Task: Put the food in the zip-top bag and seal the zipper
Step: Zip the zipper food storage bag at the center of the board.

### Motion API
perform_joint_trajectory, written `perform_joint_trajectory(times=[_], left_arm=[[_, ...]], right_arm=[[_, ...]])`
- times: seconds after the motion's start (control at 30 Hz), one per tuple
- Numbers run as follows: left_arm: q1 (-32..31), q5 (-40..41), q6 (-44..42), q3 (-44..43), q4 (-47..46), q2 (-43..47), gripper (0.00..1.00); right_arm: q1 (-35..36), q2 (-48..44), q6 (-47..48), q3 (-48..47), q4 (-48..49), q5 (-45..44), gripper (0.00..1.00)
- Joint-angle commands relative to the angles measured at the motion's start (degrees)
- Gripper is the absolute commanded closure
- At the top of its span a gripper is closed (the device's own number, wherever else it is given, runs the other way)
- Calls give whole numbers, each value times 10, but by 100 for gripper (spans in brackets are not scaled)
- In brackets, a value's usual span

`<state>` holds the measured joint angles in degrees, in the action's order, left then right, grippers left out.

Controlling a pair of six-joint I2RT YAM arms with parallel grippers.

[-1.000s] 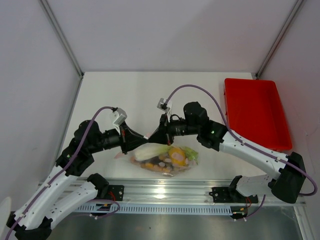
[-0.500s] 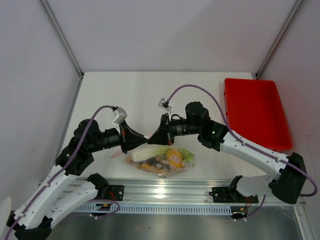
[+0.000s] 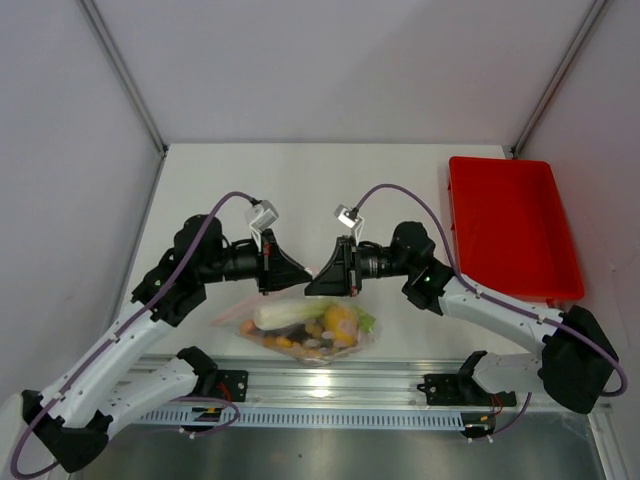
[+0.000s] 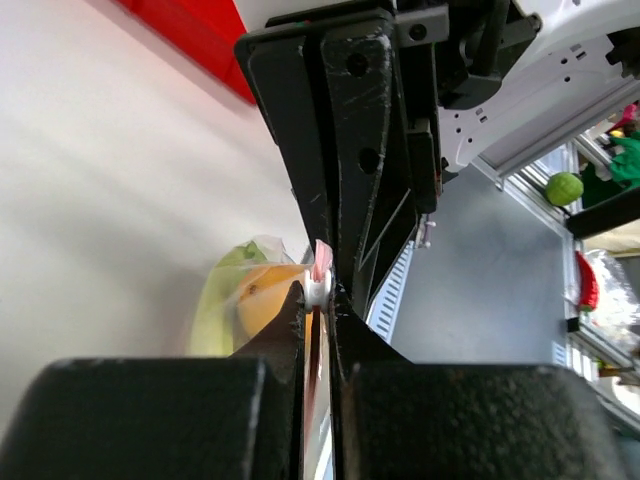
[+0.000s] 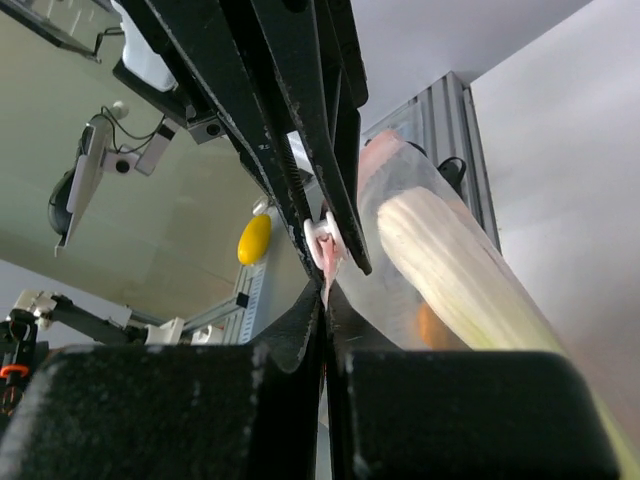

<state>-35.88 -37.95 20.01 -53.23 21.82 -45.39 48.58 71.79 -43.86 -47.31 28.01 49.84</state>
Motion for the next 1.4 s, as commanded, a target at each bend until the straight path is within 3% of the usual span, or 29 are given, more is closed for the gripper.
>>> perform_joint_trajectory(times=[0.0, 0.17, 0.37, 0.57, 0.9, 1.23, 1.27, 1.3, 1.33, 1.37], left_arm=[[0, -26, 27, -7, -56, -27, 99], [-1, -41, 28, 5, -64, -38, 99], [-2, -58, 23, 7, -56, -40, 97], [-1, -74, 15, 10, -37, -31, 98], [-2, -94, 20, 35, -29, -36, 87], [-4, -73, -4, 49, 10, -27, 84], [-4, -67, -4, 49, 10, -26, 84], [-4, -64, -5, 52, 11, -23, 88], [-3, -63, -6, 52, 12, -23, 99], [-4, -60, -8, 52, 13, -22, 99]], right_arm=[[-10, -17, -54, 51, 126, 6, 100], [-24, -21, -88, 109, 199, -22, 100], [-48, -42, -106, 145, 214, -54, 100], [-56, -52, -92, 122, 178, -50, 100], [-56, -67, -108, 112, 167, -90, 100], [-58, -73, -107, 102, 146, -105, 100], [-58, -72, -106, 102, 144, -104, 100], [-55, -72, -102, 100, 140, -104, 100], [-51, -72, -90, 93, 123, -103, 100], [-50, -72, -84, 89, 115, -100, 100]])
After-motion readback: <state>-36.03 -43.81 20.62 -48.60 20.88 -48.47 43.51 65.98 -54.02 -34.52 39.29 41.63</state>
